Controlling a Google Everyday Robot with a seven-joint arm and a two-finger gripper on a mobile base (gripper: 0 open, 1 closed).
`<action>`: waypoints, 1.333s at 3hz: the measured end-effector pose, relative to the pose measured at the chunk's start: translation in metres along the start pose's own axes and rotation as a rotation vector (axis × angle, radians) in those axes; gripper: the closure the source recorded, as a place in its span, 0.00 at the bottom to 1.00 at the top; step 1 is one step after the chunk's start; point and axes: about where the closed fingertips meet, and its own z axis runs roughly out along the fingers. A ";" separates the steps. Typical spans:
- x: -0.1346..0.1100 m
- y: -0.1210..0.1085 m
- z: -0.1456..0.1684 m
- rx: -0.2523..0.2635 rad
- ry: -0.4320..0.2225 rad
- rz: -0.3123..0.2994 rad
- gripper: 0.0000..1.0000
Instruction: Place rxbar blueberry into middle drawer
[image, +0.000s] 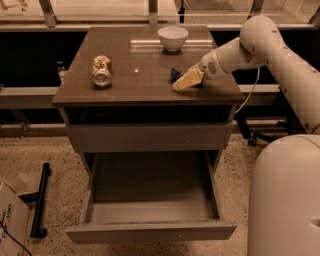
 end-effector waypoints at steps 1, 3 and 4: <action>0.000 0.000 0.000 0.000 0.000 0.000 0.00; -0.031 0.028 -0.015 -0.019 -0.188 -0.118 0.00; -0.037 0.037 -0.021 -0.024 -0.248 -0.147 0.00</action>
Offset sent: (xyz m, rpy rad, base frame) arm -0.0349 0.0280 0.0662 0.1866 -0.3036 0.1115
